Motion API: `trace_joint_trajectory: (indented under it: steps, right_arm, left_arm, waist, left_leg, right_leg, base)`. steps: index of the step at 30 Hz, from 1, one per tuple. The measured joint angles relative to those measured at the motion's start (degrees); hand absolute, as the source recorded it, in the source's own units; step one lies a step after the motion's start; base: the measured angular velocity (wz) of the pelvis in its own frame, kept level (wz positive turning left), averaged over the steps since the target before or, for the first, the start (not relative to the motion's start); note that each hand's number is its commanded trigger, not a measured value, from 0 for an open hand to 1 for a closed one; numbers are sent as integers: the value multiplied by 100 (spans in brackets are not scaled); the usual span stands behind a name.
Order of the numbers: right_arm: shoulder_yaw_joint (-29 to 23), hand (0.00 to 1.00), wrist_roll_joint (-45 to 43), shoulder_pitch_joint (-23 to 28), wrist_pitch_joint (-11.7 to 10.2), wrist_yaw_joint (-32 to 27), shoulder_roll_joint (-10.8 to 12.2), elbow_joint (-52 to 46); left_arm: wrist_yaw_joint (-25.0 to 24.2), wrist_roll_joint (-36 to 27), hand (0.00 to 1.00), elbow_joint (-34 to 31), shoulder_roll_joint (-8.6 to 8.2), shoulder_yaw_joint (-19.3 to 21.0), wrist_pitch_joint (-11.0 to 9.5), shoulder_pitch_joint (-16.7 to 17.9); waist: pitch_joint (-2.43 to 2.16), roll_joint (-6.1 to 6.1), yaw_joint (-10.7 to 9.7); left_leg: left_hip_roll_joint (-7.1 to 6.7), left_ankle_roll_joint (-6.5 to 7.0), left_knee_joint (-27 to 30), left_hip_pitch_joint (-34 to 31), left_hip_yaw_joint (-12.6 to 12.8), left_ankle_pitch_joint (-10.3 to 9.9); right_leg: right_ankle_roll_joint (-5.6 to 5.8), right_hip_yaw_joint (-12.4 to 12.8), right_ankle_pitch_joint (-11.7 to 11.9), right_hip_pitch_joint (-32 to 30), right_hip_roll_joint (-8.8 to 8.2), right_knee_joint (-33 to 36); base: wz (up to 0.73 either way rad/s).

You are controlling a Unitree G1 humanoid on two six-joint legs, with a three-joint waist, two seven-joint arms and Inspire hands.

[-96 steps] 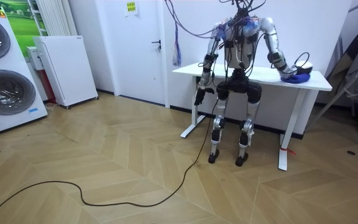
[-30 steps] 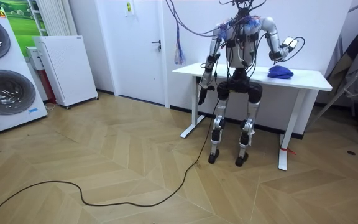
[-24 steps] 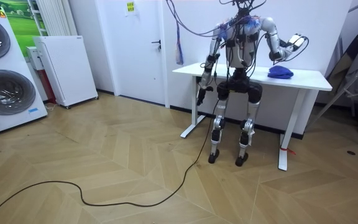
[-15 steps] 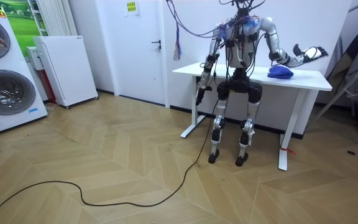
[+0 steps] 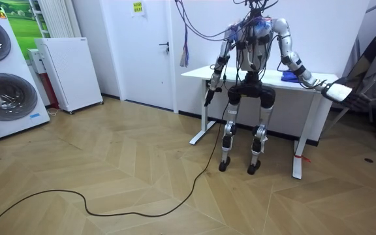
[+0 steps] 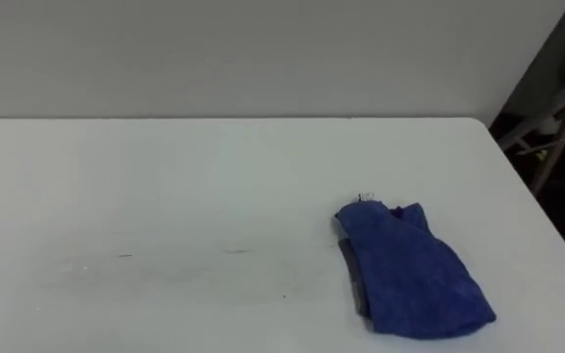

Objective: Wipe table

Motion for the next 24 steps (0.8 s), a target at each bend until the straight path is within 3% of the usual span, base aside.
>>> trace_joint_trajectory:
  steps: [4,10,13,15,19,24]
  right_arm:
    - [-16,0,561,-22,122,159,145,622]
    - [64,0,589,35,656,778,441,1422]
    - [613,0,33,89,922,1268,446,1629]
    - [1352,0,-871,104,1065,1708,444,1652]
    - [2194,0,-2014,-80,1115,2154,460,1534]
    - [3145,0,-3345,-354,1058,2412,544,1170]
  left_arm:
    - [0,-52,0,14,-6,24,0,-3]
    - [-8,14,0,105,-68,17,221,-9]
    - [-21,25,0,138,-172,5,265,21]
    - [-15,24,0,302,-190,-164,340,-47]
    - [-14,12,0,434,-204,-602,345,-148]
    - [64,-38,0,571,-316,-1217,330,-339]
  waist:
    - [0,-26,-65]
    - [-5,14,-107]
    - [-9,54,23]
    - [-5,84,134]
    - [5,164,394]
    - [24,375,680]
  left_leg:
    - [-6,3,-1,-11,-2,-2]
    - [-17,5,5,-1,-95,-1]
    - [-22,6,0,35,-62,-1]
    - [-21,7,-4,46,-52,-2]
    - [-28,12,-4,33,-56,-5]
    - [-30,14,-5,23,-98,-2]
  right_leg:
    - [4,-4,-4,-4,-3,5]
    - [6,-59,-4,47,-20,-30]
    - [6,-54,-4,54,-20,-7]
    - [7,-39,-2,56,-12,-20]
    - [7,-60,10,51,-19,-29]
    - [15,-102,19,73,-23,-55]
  base:
    - [0]
    - [5]
    - [-4]
    - [-2]
    - [0]
    - [3]
